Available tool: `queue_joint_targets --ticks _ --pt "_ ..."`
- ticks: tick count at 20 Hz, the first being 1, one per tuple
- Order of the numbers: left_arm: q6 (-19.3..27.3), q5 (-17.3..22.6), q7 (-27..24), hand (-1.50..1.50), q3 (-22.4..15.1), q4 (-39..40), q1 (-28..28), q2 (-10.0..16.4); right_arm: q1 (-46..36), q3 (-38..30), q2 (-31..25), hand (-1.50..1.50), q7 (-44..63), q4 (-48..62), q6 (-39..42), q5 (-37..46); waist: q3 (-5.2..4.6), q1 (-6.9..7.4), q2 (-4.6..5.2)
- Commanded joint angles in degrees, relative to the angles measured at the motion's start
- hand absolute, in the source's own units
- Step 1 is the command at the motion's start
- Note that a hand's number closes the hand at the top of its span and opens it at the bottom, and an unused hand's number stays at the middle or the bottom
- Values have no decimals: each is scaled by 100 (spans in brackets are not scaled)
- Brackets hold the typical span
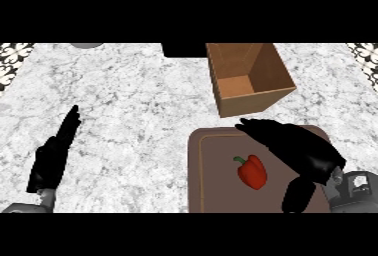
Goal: Pick the bell pepper from the tray and place it in the cardboard box
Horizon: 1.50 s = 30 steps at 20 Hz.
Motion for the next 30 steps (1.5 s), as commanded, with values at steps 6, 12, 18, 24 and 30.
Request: queue_joint_targets --ticks 6,12,18,24,30 --pt "-199 -342 5 0 151 35 -26 -405 602 19 587 -150 310 -168 336 974 4 -2 7" --pt "-304 -578 107 0 406 -161 197 -435 936 -234 761 -150 244 -378 531 1449 4 -7 5" --pt "-559 -681 81 0 544 -149 106 -674 889 -69 1306 -150 -498 531 194 2245 5 9 10" --pt "-671 -888 217 0 558 -605 493 -789 1107 -452 1224 -150 -1084 804 74 2550 6 21 7" --pt "-983 -925 -212 0 1005 -32 213 -853 903 -577 1832 -150 -840 793 564 2781 4 7 10"
